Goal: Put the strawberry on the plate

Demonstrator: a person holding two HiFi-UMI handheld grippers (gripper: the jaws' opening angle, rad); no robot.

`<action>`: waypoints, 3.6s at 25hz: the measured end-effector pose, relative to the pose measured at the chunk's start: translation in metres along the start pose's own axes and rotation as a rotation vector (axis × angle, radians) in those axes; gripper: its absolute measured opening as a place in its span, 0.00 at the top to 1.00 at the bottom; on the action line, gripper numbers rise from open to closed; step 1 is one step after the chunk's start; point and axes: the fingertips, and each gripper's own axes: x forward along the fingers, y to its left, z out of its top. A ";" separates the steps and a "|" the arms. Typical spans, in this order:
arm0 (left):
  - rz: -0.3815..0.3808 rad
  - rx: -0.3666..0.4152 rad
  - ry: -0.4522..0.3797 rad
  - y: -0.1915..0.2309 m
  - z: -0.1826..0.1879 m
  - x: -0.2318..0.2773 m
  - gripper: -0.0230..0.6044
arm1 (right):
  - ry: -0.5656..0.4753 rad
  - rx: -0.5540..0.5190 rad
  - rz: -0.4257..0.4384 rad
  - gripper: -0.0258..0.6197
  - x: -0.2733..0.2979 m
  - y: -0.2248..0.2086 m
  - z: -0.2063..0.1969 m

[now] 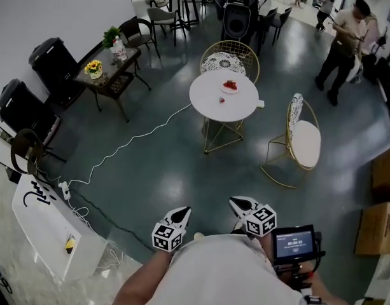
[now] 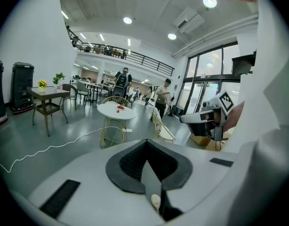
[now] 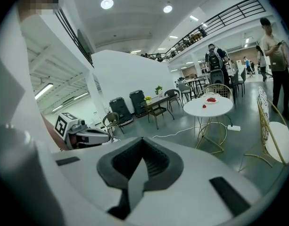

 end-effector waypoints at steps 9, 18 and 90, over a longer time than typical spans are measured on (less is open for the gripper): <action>0.039 -0.039 0.017 0.035 -0.023 -0.040 0.96 | 0.033 -0.015 0.036 0.95 0.042 0.040 -0.009; 0.140 -0.102 -0.006 0.074 -0.028 -0.064 0.96 | 0.102 -0.049 0.118 0.95 0.088 0.055 -0.002; -0.404 0.207 0.187 0.409 0.248 0.354 0.96 | -0.121 0.187 -0.439 0.95 0.339 -0.312 0.242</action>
